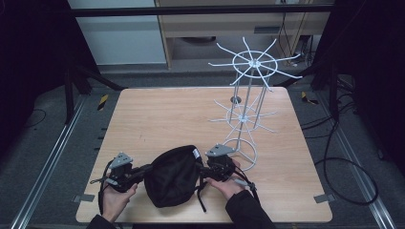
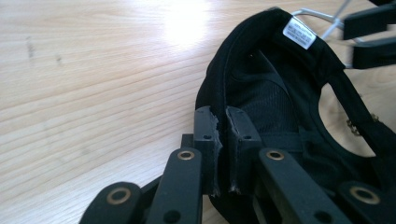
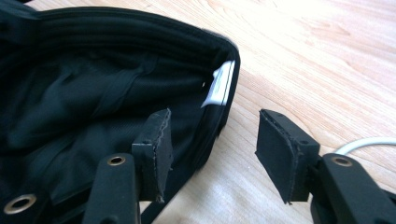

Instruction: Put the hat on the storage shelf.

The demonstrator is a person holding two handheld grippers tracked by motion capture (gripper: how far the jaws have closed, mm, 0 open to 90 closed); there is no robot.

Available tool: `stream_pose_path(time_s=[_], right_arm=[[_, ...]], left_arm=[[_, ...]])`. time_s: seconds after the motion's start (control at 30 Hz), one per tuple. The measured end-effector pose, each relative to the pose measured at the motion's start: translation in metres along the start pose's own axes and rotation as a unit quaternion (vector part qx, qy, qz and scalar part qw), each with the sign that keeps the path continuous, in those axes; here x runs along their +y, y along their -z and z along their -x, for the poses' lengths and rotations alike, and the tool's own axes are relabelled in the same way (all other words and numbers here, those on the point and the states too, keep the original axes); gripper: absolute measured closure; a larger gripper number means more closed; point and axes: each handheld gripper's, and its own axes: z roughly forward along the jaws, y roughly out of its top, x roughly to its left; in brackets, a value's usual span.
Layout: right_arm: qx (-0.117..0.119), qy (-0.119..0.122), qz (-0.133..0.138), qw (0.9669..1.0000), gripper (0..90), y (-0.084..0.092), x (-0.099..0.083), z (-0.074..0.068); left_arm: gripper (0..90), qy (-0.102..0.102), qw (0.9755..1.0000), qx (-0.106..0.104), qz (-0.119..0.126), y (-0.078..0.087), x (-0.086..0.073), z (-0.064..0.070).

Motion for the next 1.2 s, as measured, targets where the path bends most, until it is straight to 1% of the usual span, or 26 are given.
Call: stream_pose_path(time_s=[0.07,0.1,0.13,0.17,0.2,0.23,0.27,0.3,0.33,0.37,0.43,0.53,0.57,0.63,0.67,0.7,0.73,0.77,0.8,0.83,0.87,0.93,1.0,1.03,1.13,1.2], right_arm=[[-0.001,-0.005,-0.005,1.0000,46.6,-0.005,0.000,0.001],[-0.001,-0.006,-0.009,0.9999,48.1,-0.009,-0.001,0.002],[0.000,-0.009,-0.011,0.9999,50.2,-0.011,-0.001,0.003],[0.000,-0.009,-0.014,0.9999,55.0,-0.013,-0.001,0.004],[0.002,-0.011,-0.017,0.9998,58.2,-0.015,-0.002,0.004],[0.002,-0.011,-0.017,0.9998,58.2,-0.015,-0.002,0.004],[0.001,-0.007,-0.025,0.9997,65.2,-0.018,-0.003,0.004],[-0.002,-0.005,-0.027,0.9996,72.7,-0.018,-0.003,0.004],[-0.004,-0.008,-0.030,0.9995,75.2,-0.018,-0.003,0.005],[-0.006,-0.018,-0.031,0.9993,78.4,-0.018,-0.003,0.006],[-0.011,-0.022,-0.030,0.9992,79.9,-0.016,-0.004,0.007],[-0.020,-0.025,-0.029,0.9991,80.5,-0.014,-0.005,0.008],[-0.026,-0.029,-0.028,0.9988,80.6,-0.012,-0.005,0.008],[-0.034,-0.032,-0.028,0.9985,80.5,-0.010,-0.007,0.009],[-0.036,-0.033,-0.028,0.9984,80.4,-0.009,-0.008,0.009],[-0.035,-0.035,-0.028,0.9984,80.1,-0.008,-0.009,0.009],[-0.035,-0.035,-0.028,0.9984,80.1,-0.008,-0.009,0.009],[-0.029,-0.033,-0.029,0.9986,79.2,-0.006,-0.011,0.009],[-0.029,-0.033,-0.029,0.9986,79.2,-0.006,-0.011,0.009],[-0.026,-0.032,-0.030,0.9987,78.6,-0.005,-0.011,0.009],[-0.014,-0.025,-0.029,0.9991,73.9,-0.003,-0.011,0.008],[-0.008,-0.020,-0.031,0.9993,66.2,-0.004,-0.010,0.007],[0.000,-0.019,-0.031,0.9994,59.9,-0.006,-0.008,0.007],[-0.002,-0.021,-0.031,0.9993,58.1,-0.007,-0.008,0.007],[-0.003,-0.025,-0.036,0.9990,56.5,-0.011,-0.007,0.008],[0.000,-0.033,-0.039,0.9987,56.6,-0.013,-0.006,0.009]], left_arm=[[83.3,-0.003,1.0000,-0.003,0.000,0.000,0.000,0.001],[83.2,-0.009,0.9999,-0.007,-0.001,-0.002,0.000,0.004],[83.2,-0.009,0.9999,-0.007,-0.001,-0.002,0.000,0.004],[83.0,-0.014,0.9999,-0.007,-0.005,-0.005,-0.001,0.006],[82.8,-0.014,0.9999,-0.007,-0.005,-0.005,-0.001,0.006],[82.8,-0.014,0.9999,-0.007,-0.007,-0.006,-0.001,0.006],[80.0,-0.013,0.9999,-0.003,-0.008,-0.007,-0.001,0.005],[76.5,-0.008,0.9999,-0.001,-0.006,-0.007,-0.002,0.004],[72.4,-0.008,0.9999,-0.001,-0.006,-0.007,-0.002,0.004],[63.8,0.000,0.9999,0.010,-0.007,-0.008,-0.003,0.002],[60.0,0.003,0.9999,0.010,-0.012,-0.006,-0.003,0.001],[49.5,0.013,0.9998,0.008,-0.009,0.000,-0.004,0.003],[45.9,0.014,0.9998,0.008,-0.008,0.002,-0.005,0.004],[43.5,0.018,0.9996,0.014,-0.015,0.007,-0.007,0.008],[42.6,0.021,0.9994,0.014,-0.022,0.009,-0.010,0.010],[42.3,0.029,0.9991,0.014,-0.029,0.010,-0.012,0.011],[42.9,0.029,0.9991,0.014,-0.029,0.010,-0.012,0.011],[45.1,0.041,0.9981,0.010,-0.045,0.009,-0.015,0.011],[47.6,0.041,0.9981,0.010,-0.045,0.009,-0.015,0.011],[47.6,0.052,0.9966,0.007,-0.063,0.005,-0.017,0.010],[53.3,0.054,0.9961,0.005,-0.069,0.003,-0.017,0.009],[58.8,0.061,0.9949,0.006,-0.080,-0.001,-0.017,0.008],[63.4,0.061,0.9940,0.006,-0.091,-0.005,-0.018,0.008],[65.4,0.058,0.9938,0.007,-0.095,-0.007,-0.018,0.009],[68.4,0.049,0.9929,0.017,-0.107,-0.013,-0.019,0.012],[70.6,0.049,0.9926,0.020,-0.109,-0.014,-0.019,0.012]])
